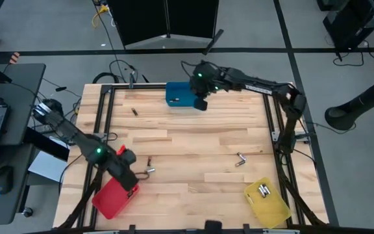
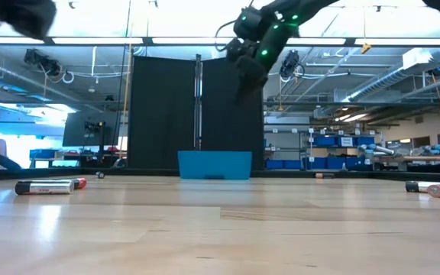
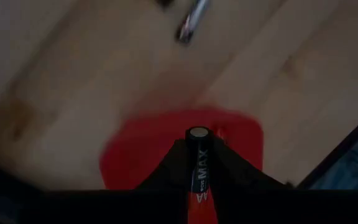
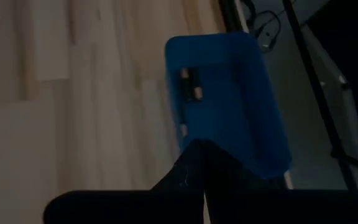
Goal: Sort batteries
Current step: Put the black-red battery into the red bin
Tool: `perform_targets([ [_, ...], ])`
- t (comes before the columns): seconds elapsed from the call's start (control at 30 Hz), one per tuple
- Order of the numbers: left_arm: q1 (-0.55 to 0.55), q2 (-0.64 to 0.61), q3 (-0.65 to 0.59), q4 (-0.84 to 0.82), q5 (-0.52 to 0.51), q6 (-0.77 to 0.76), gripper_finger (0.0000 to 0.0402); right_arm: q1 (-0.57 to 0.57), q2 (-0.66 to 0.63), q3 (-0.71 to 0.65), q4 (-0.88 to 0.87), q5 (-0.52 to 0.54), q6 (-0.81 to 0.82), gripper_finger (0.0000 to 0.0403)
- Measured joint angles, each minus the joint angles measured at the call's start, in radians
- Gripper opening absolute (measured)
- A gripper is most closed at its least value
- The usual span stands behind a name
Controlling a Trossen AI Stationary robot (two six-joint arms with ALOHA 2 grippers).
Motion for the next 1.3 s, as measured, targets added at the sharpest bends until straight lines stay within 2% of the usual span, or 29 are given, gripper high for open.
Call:
perform_targets([
  [0.17,-0.102,0.071,0.000,0.015,0.057,-0.152,0.0041,0.047,-0.151,-0.199,0.048,0.009,0.055,0.0005],
  [0.33,-0.152,0.110,0.000,0.002,0.057,-0.269,0.0041,0.112,-0.325,-0.403,0.131,0.067,0.133,0.0005],
  [0.67,-0.155,0.202,-0.001,-0.015,0.053,-0.266,0.0041,0.270,-0.580,-0.712,0.278,0.178,0.302,0.0005],
  [0.97,-0.150,0.203,-0.116,0.081,0.046,-0.269,0.0041,0.366,-0.635,-0.807,0.299,0.275,0.393,0.0006],
  [1.3,-0.150,0.203,-0.231,0.299,0.056,-0.274,0.0041,0.387,-0.635,-0.807,0.309,0.285,0.403,0.0006],
])
